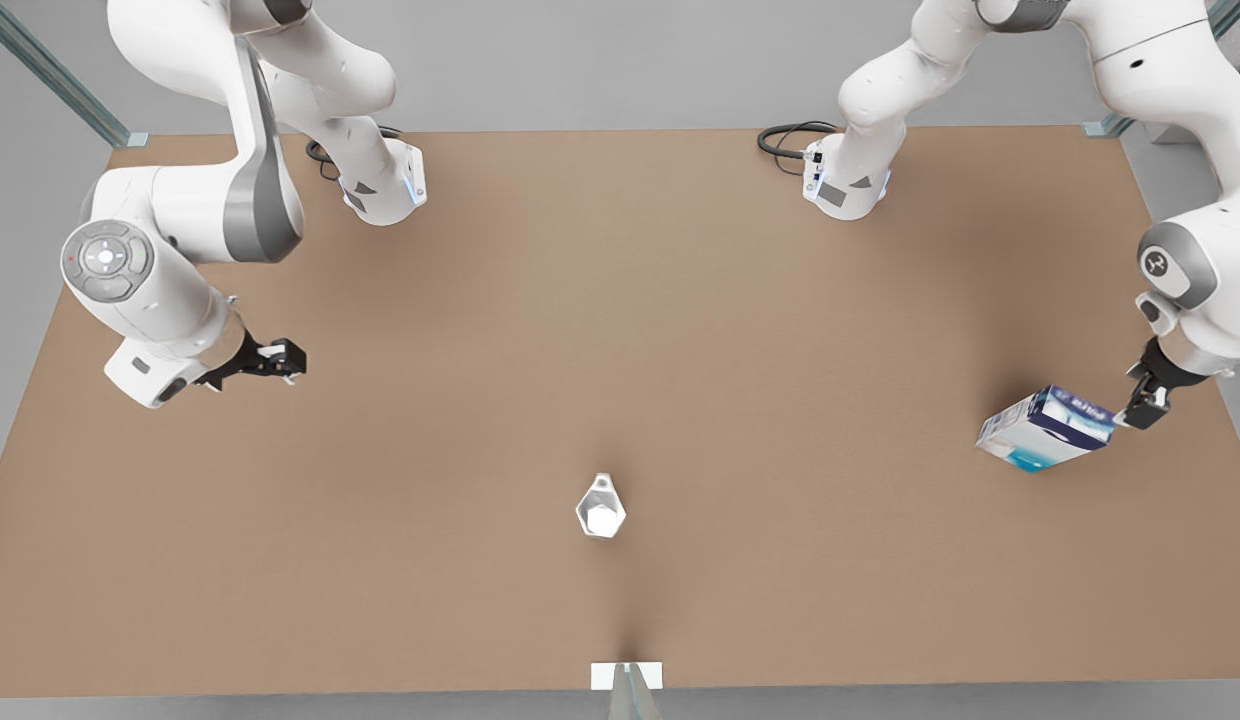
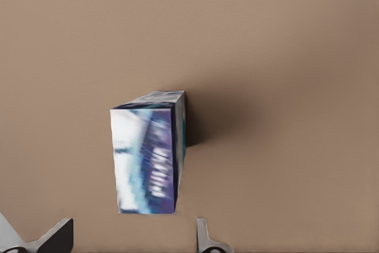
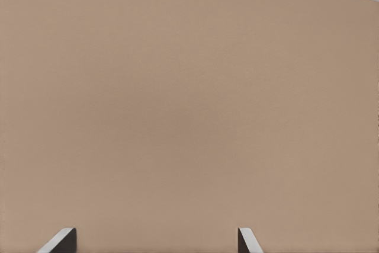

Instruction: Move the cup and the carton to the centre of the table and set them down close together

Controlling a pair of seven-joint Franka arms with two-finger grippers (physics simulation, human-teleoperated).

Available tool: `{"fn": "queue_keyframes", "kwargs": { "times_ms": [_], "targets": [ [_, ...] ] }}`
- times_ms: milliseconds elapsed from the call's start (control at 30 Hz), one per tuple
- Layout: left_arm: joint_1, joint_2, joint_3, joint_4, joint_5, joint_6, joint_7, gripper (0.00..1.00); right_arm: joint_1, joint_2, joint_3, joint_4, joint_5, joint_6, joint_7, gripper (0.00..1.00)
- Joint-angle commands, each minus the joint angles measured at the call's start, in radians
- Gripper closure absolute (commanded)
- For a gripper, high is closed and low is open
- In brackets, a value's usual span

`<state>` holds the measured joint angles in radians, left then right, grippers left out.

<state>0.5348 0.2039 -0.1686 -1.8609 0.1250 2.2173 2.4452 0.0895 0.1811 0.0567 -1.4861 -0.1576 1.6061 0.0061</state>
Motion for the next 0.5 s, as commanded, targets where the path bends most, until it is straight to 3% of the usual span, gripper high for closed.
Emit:
{"fn": "queue_keyframes", "kwargs": {
  "times_ms": [0,467],
  "targets": [
    [0.001,0.0,0.0,-0.006,0.024,0.004,-0.002,0.0,0.001,0.0,0.0,0.0,0.0,0.0,0.0,0.0],
    [-0.004,0.052,0.0,-0.092,0.038,0.108,-0.005,0.0,0.013,0.0,0.002,0.0,-0.002,0.0,0.0,0.0]
  ]
}}
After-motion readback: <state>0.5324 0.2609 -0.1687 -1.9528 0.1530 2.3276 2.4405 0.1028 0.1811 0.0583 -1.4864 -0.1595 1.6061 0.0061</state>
